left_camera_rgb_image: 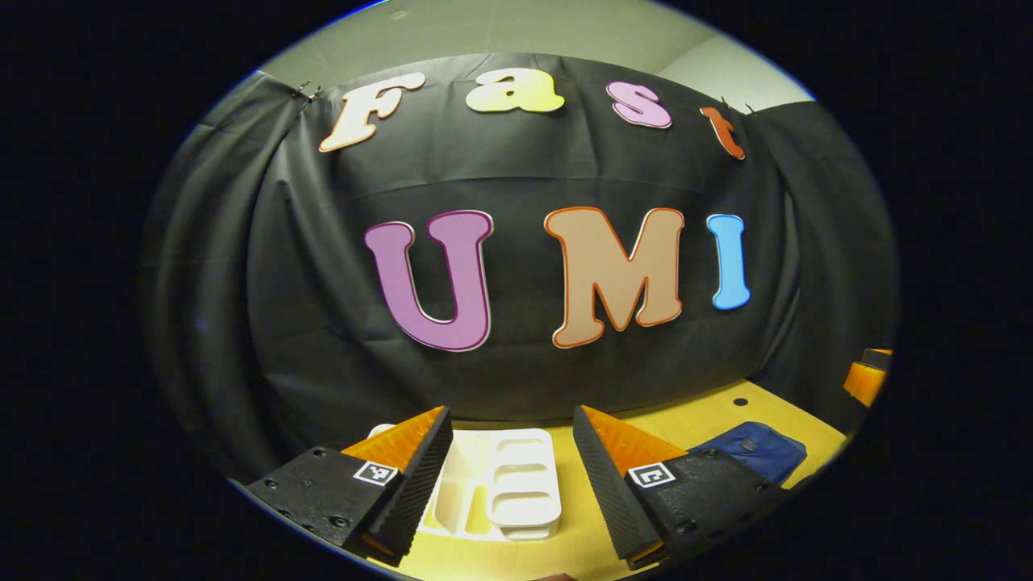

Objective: Open the schoolbag, grab two books from the bookshelf and put them into the schoolbag.

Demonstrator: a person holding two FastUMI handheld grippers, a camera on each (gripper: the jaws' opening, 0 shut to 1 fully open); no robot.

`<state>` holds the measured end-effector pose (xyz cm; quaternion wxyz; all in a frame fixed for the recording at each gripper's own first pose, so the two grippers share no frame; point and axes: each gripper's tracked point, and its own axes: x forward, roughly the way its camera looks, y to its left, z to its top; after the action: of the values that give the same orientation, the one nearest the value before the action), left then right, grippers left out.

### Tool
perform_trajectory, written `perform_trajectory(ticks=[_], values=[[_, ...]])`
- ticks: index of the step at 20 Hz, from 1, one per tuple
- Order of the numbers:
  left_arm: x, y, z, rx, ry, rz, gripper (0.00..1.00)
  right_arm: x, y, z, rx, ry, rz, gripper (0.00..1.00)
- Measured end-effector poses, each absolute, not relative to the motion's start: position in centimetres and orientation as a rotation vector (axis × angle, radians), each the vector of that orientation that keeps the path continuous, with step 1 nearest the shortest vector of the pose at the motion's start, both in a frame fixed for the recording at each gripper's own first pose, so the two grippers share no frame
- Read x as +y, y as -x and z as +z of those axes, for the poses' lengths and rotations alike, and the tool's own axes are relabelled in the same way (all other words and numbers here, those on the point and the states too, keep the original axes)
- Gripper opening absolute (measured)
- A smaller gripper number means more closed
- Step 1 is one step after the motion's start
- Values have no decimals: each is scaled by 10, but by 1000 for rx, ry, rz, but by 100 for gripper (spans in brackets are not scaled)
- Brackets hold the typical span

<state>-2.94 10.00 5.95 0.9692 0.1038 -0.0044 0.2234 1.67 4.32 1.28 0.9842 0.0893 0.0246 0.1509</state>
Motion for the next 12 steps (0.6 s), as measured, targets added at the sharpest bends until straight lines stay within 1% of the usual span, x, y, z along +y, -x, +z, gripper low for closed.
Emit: perform_trajectory(ticks=[3, 4, 5, 6, 8, 9, 10, 12], values=[[99, 27, 57, -2, -215, 415, 88, 41, -9, 19, 30, -165, 271, 98], [98, 25, 56, -1, -215, 403, 84, 42, -7, 20, 25, -163, 262, 98], [97, 24, 55, 3, -214, 391, 84, 42, -5, 20, 22, -163, 253, 98], [97, 24, 53, 8, -215, 380, 88, 42, -1, 21, 19, -164, 246, 98], [98, 23, 52, 16, -225, 364, 88, 44, 5, 21, 14, -159, 230, 98], [98, 24, 51, 21, -231, 354, 84, 45, 8, 21, 13, -154, 220, 98], [99, 24, 51, 26, -239, 346, 88, 46, 12, 21, 12, -151, 213, 98], [103, 27, 53, 21, -252, 338, 88, 52, 19, 23, 4, -147, 203, 98]])
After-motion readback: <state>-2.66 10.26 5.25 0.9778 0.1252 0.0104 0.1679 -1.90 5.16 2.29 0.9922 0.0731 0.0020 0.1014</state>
